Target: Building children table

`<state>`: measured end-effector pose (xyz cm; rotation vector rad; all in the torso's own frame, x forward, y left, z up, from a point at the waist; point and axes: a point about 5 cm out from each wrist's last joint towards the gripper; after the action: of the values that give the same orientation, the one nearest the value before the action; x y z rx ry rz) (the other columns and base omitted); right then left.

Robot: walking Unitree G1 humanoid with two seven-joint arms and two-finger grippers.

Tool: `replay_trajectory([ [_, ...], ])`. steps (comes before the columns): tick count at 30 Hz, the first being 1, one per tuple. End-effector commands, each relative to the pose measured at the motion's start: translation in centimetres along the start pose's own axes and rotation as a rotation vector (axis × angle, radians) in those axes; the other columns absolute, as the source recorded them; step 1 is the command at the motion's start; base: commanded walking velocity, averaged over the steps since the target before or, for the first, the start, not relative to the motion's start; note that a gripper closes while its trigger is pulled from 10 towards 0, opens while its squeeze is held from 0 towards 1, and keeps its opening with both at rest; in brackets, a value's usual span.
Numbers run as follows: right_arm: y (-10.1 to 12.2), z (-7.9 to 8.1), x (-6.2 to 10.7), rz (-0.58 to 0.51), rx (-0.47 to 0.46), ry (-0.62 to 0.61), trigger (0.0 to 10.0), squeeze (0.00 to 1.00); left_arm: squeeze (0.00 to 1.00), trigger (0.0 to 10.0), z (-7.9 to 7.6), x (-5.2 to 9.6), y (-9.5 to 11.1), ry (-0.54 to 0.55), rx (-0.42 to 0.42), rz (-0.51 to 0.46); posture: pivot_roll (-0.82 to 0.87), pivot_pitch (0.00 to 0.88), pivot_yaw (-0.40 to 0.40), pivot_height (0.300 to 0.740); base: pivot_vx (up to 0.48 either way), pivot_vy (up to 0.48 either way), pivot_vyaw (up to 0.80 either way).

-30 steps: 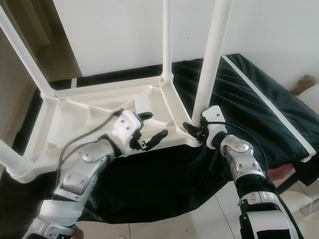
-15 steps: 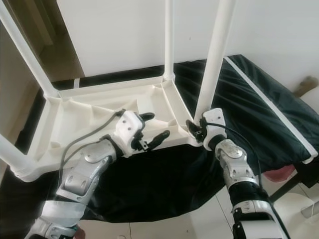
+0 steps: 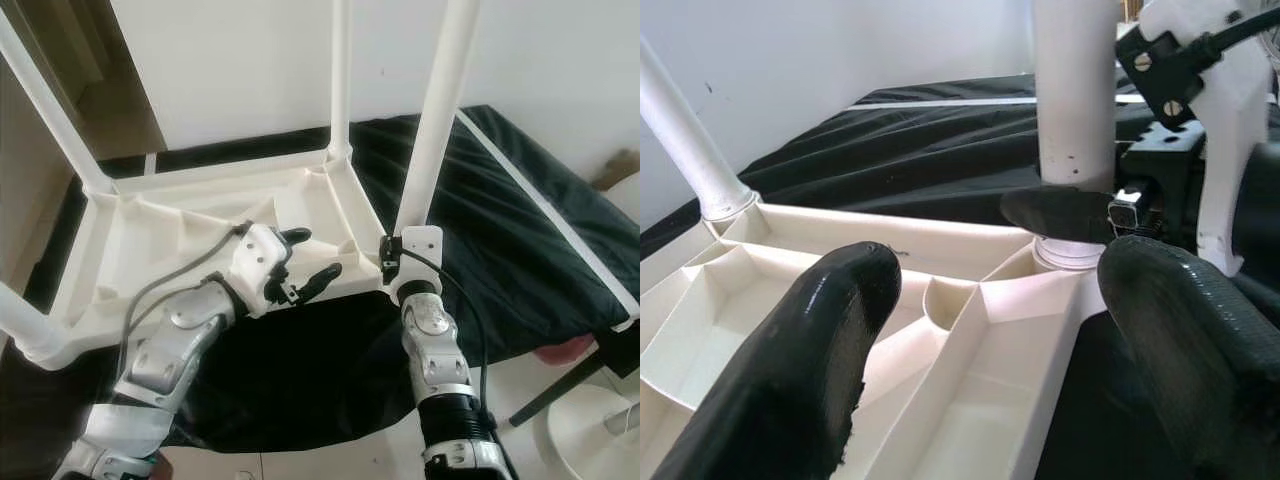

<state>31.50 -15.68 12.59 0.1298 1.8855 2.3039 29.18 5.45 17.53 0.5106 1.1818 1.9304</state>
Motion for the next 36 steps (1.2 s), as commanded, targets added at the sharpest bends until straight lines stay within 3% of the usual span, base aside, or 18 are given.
replay_trajectory([
  [1, -1.9, -0.7, 0.9, 0.074, -0.016, -0.137, 10.0, 0.0, 0.0, 10.0, 0.1, -0.1, 0.0, 0.019, -0.001, 0.003, -0.01, 0.0, 0.023, 0.74, 0.0, 0.0, 0.0],
  [5, -1.8, 0.8, 1.3, 0.086, -0.068, -0.134, 10.0, 0.0, 0.0, 10.0, -0.1, 0.0, -0.1, 0.011, 0.005, 0.002, -0.01, 0.0, 0.03, 0.74, 0.0, 0.0, 0.0],
  [19, -0.9, 1.3, 1.7, 0.054, -0.026, -0.073, 10.0, 0.03, 0.0, 10.0, -0.5, 0.0, 0.0, -0.005, 0.004, 0.0, -0.01, 0.0, 0.028, 0.74, 0.0, 0.0, 0.0],
  [20, -0.7, 1.1, 1.8, 0.046, -0.029, -0.063, 10.0, 1.0, 0.0, 10.0, -0.6, 0.1, -0.1, -0.008, 0.005, 0.001, -0.02, 0.0, 0.027, 0.74, 0.0, 0.0, 0.0],
  [29, 0.3, -0.3, 1.9, 0.001, -0.025, -0.004, 10.0, 1.0, 0.0, 10.0, -0.7, 0.0, -0.1, -0.008, 0.007, 0.001, -0.02, 0.0, 0.025, 0.74, 0.0, 0.0, 0.0],
  [36, 1.7, -2.9, 1.6, -0.034, -0.021, 0.175, 10.0, 1.0, 0.0, 10.0, -0.5, 0.0, -0.1, -0.013, 0.001, 0.003, -0.02, 0.0, 0.033, 0.74, 0.0, 0.0, 0.0],
])
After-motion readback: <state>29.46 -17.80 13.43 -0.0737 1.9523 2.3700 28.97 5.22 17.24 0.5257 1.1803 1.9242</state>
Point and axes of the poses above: a point about 5 cm out from each wrist's last joint towards the gripper, its own x axis pointing back from the gripper into the wrist, its own y axis along the axis of the wrist's last joint, z = x × y, and after that the axes turned 12 degrees about -x, right-handed
